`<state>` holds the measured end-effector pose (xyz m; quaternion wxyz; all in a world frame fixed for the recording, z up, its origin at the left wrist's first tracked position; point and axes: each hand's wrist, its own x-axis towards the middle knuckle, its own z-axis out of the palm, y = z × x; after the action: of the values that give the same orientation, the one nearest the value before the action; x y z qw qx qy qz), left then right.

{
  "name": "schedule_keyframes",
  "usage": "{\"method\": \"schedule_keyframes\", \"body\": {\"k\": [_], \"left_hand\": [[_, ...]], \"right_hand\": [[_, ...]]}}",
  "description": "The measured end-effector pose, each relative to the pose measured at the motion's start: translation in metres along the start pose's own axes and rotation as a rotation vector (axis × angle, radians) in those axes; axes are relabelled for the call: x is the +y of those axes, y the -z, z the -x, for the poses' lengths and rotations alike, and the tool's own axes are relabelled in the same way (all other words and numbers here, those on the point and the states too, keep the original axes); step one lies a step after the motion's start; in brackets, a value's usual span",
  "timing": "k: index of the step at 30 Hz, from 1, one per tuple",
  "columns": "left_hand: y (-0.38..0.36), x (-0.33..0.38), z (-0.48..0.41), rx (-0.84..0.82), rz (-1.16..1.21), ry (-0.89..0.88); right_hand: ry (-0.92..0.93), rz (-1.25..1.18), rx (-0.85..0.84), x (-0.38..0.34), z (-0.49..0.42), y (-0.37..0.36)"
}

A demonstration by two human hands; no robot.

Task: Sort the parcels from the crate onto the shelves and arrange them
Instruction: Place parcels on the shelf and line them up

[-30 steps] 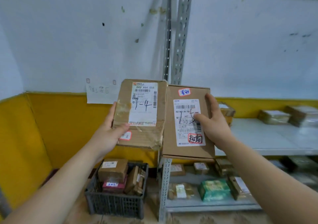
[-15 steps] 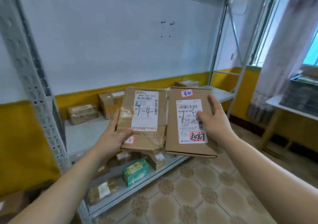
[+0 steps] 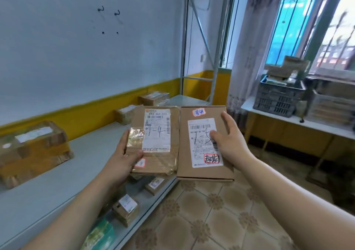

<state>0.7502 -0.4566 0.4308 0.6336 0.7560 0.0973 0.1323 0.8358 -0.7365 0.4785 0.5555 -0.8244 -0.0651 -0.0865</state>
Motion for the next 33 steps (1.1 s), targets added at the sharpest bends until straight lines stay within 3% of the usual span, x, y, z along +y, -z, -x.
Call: {"method": "schedule_keyframes", "body": {"k": [10,23,33], "left_hand": [[-0.087,0.004,-0.121,-0.154,-0.062,0.023],[-0.238,0.022,-0.277,-0.063,-0.021,0.049],[-0.225,-0.001,-0.359,0.13,-0.041,0.145]], "right_hand": [[-0.07,-0.005,0.105,0.059,-0.112,0.037],[-0.043,-0.03,0.016,0.129,-0.321,0.105],[-0.023,-0.033,-0.192,0.153,-0.446,0.03]]}}
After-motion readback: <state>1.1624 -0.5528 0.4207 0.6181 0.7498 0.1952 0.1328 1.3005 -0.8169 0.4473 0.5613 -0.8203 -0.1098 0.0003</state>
